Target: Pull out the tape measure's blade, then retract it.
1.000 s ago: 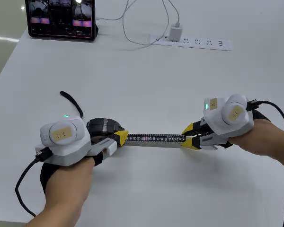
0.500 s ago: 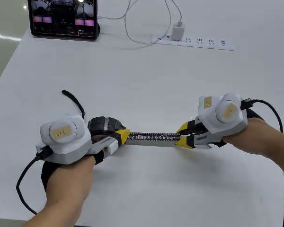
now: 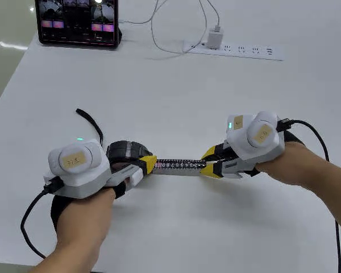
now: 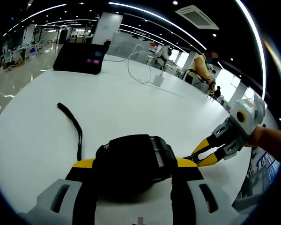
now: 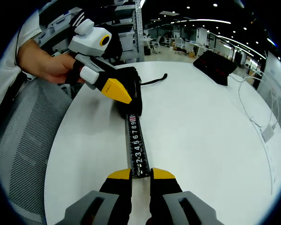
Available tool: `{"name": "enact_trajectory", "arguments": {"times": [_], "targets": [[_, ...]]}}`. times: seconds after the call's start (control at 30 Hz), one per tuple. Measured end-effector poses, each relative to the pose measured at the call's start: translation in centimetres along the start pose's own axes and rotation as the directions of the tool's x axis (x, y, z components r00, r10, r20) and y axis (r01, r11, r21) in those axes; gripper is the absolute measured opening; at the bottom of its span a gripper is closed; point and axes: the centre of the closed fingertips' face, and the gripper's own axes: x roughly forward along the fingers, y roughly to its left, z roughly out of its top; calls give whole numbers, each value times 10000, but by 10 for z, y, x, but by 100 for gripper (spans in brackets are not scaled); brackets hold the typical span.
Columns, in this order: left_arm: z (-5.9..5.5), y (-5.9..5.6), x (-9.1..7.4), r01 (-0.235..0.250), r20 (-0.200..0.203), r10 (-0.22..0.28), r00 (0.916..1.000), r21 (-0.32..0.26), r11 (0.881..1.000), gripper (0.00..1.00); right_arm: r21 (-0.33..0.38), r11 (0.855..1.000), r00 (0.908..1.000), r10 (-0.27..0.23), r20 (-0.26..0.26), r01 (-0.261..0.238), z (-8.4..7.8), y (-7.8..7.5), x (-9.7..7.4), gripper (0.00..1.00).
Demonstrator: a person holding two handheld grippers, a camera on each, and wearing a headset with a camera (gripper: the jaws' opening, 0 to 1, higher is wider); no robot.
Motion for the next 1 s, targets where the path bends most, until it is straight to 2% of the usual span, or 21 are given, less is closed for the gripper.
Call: {"name": "enact_trajectory", "arguments": {"times": [1.0], "targets": [[0, 0, 1, 2, 53, -2, 10000, -4, 10000, 59, 25, 9999, 9981, 160, 590, -162, 32, 6, 27, 10]]}}
